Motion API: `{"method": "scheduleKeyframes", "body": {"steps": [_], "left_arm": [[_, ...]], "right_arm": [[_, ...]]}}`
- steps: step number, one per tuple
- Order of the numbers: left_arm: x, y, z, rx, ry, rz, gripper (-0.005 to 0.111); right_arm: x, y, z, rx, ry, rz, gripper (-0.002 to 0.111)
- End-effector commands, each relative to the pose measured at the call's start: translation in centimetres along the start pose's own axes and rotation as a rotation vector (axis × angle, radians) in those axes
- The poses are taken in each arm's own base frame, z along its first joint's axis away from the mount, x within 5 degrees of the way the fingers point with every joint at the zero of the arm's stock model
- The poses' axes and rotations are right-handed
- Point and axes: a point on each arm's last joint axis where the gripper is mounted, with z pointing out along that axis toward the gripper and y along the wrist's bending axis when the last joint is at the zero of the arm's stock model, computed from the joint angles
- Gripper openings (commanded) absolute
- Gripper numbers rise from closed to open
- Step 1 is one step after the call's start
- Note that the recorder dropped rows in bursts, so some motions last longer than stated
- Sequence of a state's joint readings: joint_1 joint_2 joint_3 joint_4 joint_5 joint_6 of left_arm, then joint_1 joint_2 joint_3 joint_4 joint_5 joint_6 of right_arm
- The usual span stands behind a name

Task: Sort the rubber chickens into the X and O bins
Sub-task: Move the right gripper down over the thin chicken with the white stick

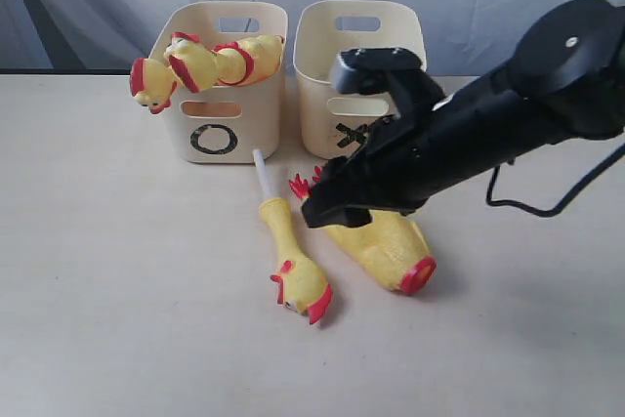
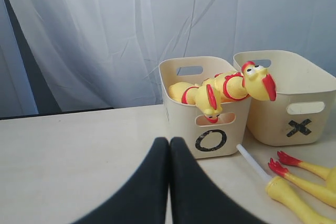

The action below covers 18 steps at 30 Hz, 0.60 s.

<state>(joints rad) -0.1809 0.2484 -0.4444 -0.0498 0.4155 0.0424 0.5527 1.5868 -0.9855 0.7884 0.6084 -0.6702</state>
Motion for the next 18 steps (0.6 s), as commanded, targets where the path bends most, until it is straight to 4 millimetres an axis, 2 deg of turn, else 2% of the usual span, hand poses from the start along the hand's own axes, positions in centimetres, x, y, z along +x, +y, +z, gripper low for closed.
{"method": "scheduleKeyframes", "body": {"steps": [1, 3, 8, 18], "left_arm": [[0.2, 0.0, 0.0, 0.003, 0.002, -0.013, 0.000], [0.2, 0.0, 0.0, 0.004, 0.003, -0.013, 0.000], [0.2, 0.0, 0.0, 0.004, 0.003, -0.013, 0.000], [0.2, 0.0, 0.0, 0.005, 0.003, -0.016, 0.000]], "right_arm": [[-1.1, 1.5, 2.7, -0.017, 0.007, -0.058, 0.058], [-1.7, 2.1, 3.9, -0.025, 0.010, -0.075, 0.058], [-2.3, 1.6, 6.1, 0.005, -0.001, -0.076, 0.058], [-1.2, -0.1, 9.9, 0.040, 0.071, -0.028, 0.058]]}}
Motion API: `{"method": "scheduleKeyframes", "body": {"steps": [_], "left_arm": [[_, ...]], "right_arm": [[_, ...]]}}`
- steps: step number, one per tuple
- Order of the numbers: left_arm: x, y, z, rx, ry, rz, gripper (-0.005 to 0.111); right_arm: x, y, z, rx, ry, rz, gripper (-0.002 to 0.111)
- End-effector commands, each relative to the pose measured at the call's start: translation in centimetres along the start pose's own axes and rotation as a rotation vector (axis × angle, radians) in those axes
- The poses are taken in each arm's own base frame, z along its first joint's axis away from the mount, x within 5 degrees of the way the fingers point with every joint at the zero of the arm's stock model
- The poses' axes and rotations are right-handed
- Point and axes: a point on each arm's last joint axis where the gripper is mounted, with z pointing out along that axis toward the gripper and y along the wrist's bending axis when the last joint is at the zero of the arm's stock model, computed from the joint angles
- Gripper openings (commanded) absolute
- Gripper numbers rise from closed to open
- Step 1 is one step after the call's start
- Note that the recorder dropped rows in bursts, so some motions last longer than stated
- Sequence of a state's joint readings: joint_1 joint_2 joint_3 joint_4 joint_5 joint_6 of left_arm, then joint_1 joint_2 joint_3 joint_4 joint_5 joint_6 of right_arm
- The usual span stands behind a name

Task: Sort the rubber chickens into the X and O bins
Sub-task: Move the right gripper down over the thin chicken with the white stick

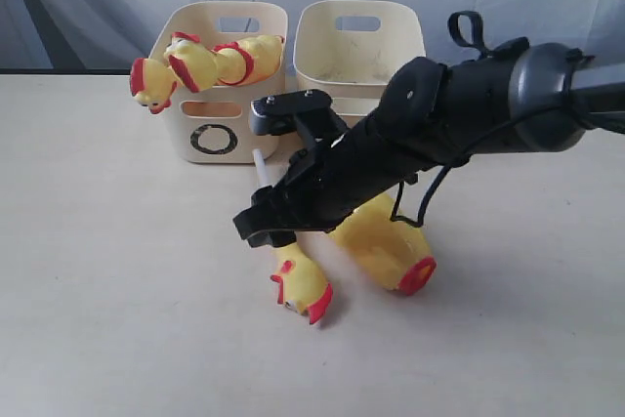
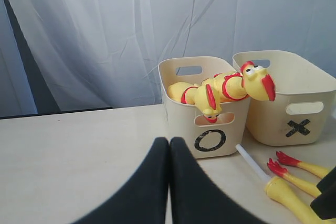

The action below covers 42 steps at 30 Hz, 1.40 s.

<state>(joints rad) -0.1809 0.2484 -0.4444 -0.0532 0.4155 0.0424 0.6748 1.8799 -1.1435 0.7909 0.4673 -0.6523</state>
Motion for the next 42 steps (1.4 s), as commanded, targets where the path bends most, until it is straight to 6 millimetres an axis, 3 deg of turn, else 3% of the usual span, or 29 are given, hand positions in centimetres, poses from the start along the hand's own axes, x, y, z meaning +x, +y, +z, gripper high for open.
{"method": "scheduleKeyframes", "body": {"steps": [1, 11, 35, 42], "left_arm": [[0.2, 0.0, 0.0, 0.004, 0.003, -0.013, 0.000], [0.2, 0.0, 0.0, 0.004, 0.003, -0.013, 0.000], [0.2, 0.0, 0.0, 0.004, 0.003, -0.013, 0.000], [0.2, 0.0, 0.0, 0.004, 0.003, -0.013, 0.000]], "right_arm": [[0.4, -0.5, 1.3, 0.015, 0.025, -0.001, 0.058], [0.5, -1.3, 2.2, 0.059, 0.004, -0.004, 0.058], [2.8, -3.1, 6.3, 0.097, 0.100, 0.019, 0.058], [2.8, -3.1, 6.2, 0.097, 0.100, 0.019, 0.038]]}}
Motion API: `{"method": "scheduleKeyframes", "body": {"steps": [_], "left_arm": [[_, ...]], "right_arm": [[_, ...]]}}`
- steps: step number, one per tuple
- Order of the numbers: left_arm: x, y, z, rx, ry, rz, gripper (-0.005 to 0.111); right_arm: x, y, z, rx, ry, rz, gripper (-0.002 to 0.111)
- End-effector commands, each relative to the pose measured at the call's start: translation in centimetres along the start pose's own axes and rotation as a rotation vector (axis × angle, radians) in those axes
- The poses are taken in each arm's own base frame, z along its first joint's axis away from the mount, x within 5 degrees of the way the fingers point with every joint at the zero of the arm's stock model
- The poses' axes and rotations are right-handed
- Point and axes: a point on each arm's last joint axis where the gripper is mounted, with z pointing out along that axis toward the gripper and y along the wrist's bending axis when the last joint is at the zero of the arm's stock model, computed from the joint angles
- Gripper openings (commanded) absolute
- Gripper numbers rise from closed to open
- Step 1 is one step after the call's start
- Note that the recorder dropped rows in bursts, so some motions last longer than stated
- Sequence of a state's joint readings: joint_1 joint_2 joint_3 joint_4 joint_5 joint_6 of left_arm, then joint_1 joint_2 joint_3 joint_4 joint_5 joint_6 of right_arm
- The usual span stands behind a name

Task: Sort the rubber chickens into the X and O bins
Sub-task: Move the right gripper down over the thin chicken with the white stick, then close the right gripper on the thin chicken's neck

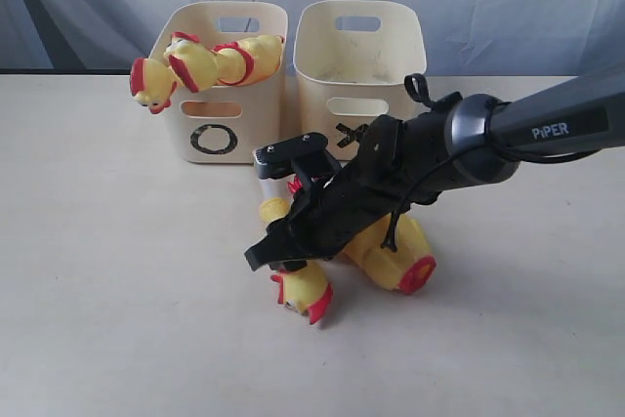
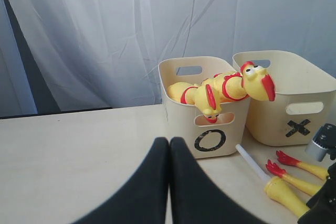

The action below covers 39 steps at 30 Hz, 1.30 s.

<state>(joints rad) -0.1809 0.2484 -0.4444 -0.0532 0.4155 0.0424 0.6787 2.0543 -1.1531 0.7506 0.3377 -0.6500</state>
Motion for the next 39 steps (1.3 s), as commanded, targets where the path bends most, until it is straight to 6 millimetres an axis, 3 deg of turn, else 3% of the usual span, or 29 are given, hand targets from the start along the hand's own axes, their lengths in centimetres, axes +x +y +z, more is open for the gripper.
{"method": "scheduleKeyframes", "body": {"steps": [1, 12, 14, 18, 20, 26, 34, 39], "left_arm": [[0.2, 0.0, 0.0, 0.004, 0.003, -0.013, 0.000], [0.2, 0.0, 0.0, 0.004, 0.003, -0.013, 0.000], [0.2, 0.0, 0.0, 0.004, 0.003, -0.013, 0.000], [0.2, 0.0, 0.0, 0.004, 0.005, -0.013, 0.000], [0.2, 0.0, 0.0, 0.003, 0.007, -0.010, 0.000], [0.3, 0.0, 0.0, 0.001, 0.012, -0.007, 0.000], [0.3, 0.0, 0.0, 0.000, 0.014, -0.004, 0.000], [0.3, 0.0, 0.0, 0.000, 0.018, -0.004, 0.000]], "right_arm": [[0.7, -0.2, 0.8, -0.005, 0.037, 0.010, 0.035], [1.0, 0.1, 0.8, -0.035, 0.078, 0.048, 0.032], [1.1, 0.2, 0.6, -0.046, 0.090, 0.047, 0.025], [1.2, 0.6, 0.1, -0.082, 0.122, 0.050, -0.001], [1.1, 0.9, -0.3, -0.097, 0.130, 0.048, -0.001], [0.9, 2.1, -2.7, -0.173, 0.174, 0.060, -0.001], [0.1, 4.0, -7.4, -0.250, 0.181, 0.084, -0.001], [-0.4, 4.0, -10.4, -0.175, 0.155, 0.163, -0.001]]}}
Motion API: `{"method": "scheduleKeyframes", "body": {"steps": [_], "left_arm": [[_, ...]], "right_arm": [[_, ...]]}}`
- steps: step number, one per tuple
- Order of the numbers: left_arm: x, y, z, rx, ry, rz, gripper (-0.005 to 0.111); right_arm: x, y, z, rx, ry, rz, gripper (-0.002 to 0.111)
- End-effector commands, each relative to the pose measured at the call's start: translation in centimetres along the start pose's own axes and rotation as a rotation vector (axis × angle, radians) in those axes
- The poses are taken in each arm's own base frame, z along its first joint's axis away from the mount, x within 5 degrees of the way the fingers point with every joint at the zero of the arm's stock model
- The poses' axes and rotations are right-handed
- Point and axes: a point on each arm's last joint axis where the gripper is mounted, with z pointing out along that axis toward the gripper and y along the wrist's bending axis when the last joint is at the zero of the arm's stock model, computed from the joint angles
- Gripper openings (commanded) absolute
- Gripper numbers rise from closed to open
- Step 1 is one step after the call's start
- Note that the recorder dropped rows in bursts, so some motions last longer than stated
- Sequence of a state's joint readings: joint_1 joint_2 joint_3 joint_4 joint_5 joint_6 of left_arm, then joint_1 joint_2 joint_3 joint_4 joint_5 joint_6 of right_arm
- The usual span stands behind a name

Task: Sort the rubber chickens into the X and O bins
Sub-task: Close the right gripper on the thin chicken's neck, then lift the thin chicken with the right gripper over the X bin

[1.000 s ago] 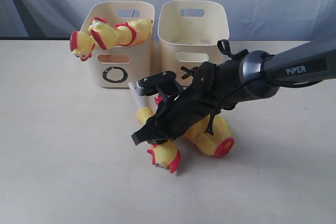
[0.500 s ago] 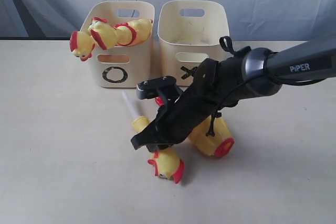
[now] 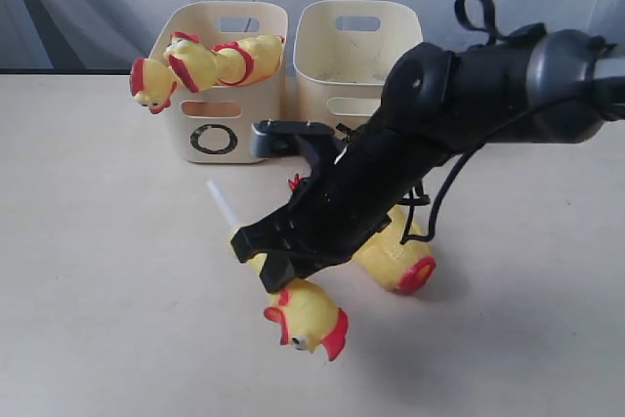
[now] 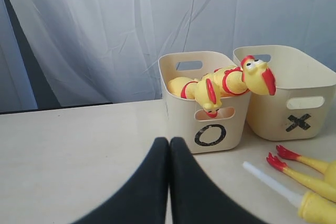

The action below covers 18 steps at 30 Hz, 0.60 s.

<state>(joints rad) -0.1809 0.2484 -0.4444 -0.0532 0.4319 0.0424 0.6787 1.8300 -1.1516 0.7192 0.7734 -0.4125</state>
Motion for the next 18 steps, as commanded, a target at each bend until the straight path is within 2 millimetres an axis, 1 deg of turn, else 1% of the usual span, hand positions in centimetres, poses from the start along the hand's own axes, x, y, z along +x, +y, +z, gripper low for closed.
{"method": "scheduleKeyframes", "body": {"steps": [1, 10, 15, 18], "left_arm": [[0.2, 0.0, 0.0, -0.001, 0.002, -0.004, 0.000], [0.2, 0.0, 0.0, -0.001, 0.002, -0.004, 0.000], [0.2, 0.0, 0.0, -0.001, 0.002, -0.004, 0.000], [0.2, 0.0, 0.0, -0.001, 0.002, -0.004, 0.000]], "right_arm": [[0.2, 0.6, -2.9, 0.076, -0.032, 0.034, -0.001], [0.8, 0.9, -7.8, 0.285, -0.129, -0.012, -0.001], [0.2, 1.0, -10.1, 0.367, -0.285, -0.020, -0.001], [-0.5, 0.8, -10.8, 0.413, -0.397, -0.020, -0.001]]}}
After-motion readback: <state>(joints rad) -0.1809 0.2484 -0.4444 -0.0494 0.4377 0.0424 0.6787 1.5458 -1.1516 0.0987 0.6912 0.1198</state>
